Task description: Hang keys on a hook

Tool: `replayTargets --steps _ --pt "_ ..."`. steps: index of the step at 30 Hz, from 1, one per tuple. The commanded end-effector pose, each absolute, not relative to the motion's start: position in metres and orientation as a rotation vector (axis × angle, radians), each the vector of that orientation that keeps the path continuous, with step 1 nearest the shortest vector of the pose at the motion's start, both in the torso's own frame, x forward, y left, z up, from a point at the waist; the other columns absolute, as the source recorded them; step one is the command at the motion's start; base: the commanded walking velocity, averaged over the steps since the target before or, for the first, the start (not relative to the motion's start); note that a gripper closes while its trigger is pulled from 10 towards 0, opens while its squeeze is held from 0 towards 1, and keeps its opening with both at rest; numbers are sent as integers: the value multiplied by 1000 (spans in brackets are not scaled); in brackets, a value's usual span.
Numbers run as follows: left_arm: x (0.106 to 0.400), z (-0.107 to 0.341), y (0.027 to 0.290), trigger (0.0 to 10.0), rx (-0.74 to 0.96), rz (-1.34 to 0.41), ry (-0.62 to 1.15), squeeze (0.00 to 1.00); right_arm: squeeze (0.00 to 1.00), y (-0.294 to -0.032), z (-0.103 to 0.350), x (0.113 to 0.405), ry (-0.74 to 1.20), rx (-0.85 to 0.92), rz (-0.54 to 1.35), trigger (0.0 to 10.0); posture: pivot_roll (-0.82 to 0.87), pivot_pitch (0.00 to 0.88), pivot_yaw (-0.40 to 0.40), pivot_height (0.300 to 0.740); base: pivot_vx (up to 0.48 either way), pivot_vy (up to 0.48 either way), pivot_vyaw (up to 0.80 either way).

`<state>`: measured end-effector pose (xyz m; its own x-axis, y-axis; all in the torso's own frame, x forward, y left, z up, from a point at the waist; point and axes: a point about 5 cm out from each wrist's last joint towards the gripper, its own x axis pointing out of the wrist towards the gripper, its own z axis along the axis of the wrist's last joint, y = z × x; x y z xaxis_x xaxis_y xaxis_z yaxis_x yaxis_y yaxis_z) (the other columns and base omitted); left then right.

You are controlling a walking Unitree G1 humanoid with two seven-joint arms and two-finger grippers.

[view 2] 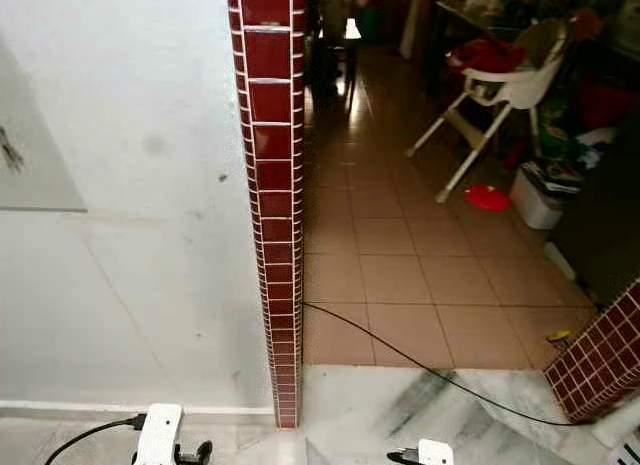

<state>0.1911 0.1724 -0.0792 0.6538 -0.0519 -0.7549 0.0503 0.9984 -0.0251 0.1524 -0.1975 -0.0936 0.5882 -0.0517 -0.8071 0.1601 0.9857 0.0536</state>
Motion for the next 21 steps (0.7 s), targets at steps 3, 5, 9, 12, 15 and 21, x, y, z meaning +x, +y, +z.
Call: replayTargets --steps 3,5,9,12,15,21 --pt "192 -79 173 10000 0 -49 860 0 0 -200 -93 152 939 112 -136 10000 -9 0 -24 740 0 0 0" --pt "192 -79 173 10000 -8 -47 860 0 0 -200 -94 152 941 112 -136 10000 -9 0 -24 740 0 0 0" --pt "191 -80 173 10000 -25 -39 869 0 0 -200 -94 152 942 112 -137 10000 -10 0 -24 740 0 246 0" --pt "191 -80 173 10000 -22 -40 869 0 0 -200 -94 152 942 111 -136 10000 -10 0 -24 740 0 476 0" --pt "191 -80 173 10000 -19 -40 870 0 0 -200 -94 152 942 111 -135 10000 -10 0 -24 740 0 462 0" --pt "191 -80 173 10000 -6 -44 871 0 0 -200 -94 152 943 108 -133 10000 -9 0 -26 740 0 0 0"
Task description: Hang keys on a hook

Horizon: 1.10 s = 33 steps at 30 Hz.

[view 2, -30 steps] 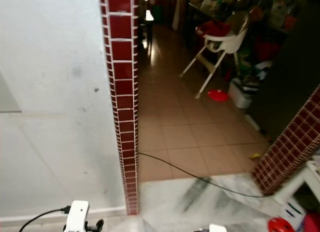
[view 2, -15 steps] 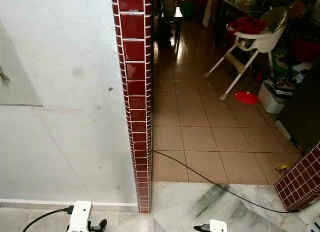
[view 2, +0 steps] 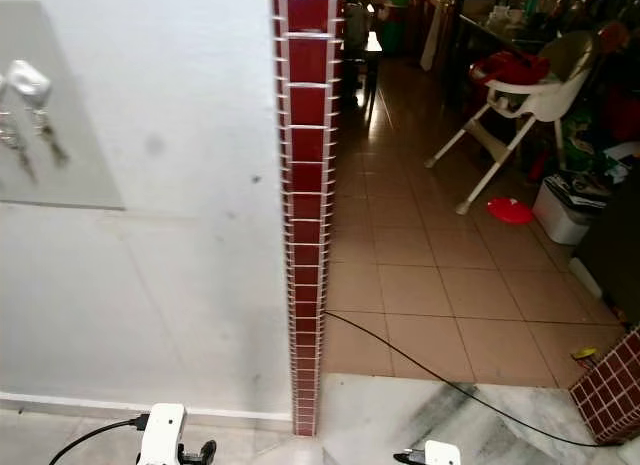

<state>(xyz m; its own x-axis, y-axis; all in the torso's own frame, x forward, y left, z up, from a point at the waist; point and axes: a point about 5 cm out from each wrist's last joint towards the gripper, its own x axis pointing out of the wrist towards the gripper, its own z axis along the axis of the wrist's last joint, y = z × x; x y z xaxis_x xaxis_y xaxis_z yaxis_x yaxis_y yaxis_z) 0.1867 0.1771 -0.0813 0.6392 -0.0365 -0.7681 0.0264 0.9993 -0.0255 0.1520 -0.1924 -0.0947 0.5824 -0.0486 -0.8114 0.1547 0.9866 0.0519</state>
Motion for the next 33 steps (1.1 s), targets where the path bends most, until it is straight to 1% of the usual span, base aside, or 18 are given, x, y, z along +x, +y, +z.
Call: replayTargets --steps 1,9,18,22,25,28,29,33 --pt "191 -80 173 10000 -4 -44 872 0 0 -200 -94 152 944 107 -133 10000 -9 0 -26 740 0 0 0" --pt "191 -80 173 10000 -3 -43 876 0 0 -200 -94 152 957 91 -130 10000 -9 0 -28 740 0 0 0" --pt "190 -80 173 10000 -10 -46 879 0 0 -201 -95 150 982 33 -122 10000 -9 0 -29 740 0 0 0" --pt "189 -81 175 10000 13 -50 885 0 0 -201 -96 148 990 30 -124 10000 -22 0 -24 740 0 0 0" --pt "189 -81 175 10000 35 -60 885 0 0 -201 -96 148 989 6 -93 10000 -27 0 -17 740 0 0 0" --pt "187 -82 174 10000 8 -74 900 0 0 -201 -96 147 995 -28 -49 10000 -26 0 -12 740 0 0 0" --pt "185 -83 174 10000 37 -95 896 0 0 -200 -97 145 998 -41 -20 10000 -18 0 -13 740 0 0 0" --pt "180 -84 176 10000 61 -116 898 0 0 -199 -97 142 993 -49 18 10000 -14 0 -17 740 0 0 0"
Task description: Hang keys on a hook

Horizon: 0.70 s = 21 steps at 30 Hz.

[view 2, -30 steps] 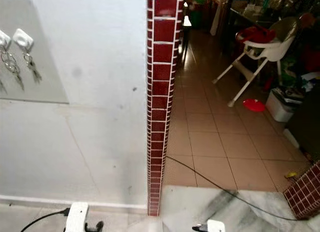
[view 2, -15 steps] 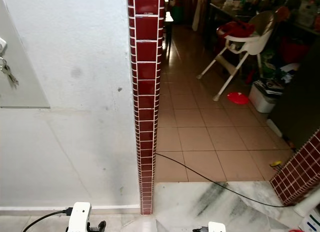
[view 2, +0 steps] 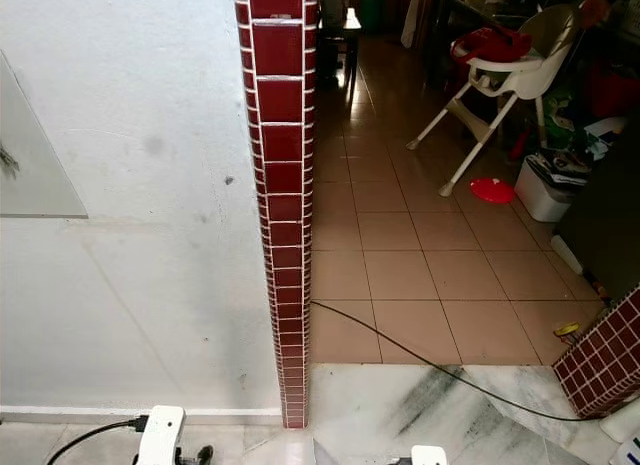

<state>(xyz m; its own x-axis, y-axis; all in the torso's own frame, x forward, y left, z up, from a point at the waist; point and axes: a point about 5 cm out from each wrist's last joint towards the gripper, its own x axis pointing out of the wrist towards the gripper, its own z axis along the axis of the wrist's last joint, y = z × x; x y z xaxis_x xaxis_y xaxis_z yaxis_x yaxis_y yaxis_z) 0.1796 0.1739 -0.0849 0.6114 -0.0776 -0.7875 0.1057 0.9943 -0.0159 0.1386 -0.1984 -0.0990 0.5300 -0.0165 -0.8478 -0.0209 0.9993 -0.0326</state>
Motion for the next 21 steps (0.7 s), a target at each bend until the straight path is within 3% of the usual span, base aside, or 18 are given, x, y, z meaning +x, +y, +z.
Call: replayTargets --steps 1,10,21 --pt "180 -84 175 10000 51 -121 893 0 0 -199 -97 142 990 -56 17 10000 -13 0 -19 740 0 0 0" --pt "186 -79 181 10000 -8 -94 846 0 0 -198 -91 154 916 -5 21 10000 -13 0 -19 740 0 0 0" --pt "177 -83 191 10000 -54 -12 871 0 0 -200 -95 145 947 11 -17 10000 -14 0 -22 740 0 0 0"
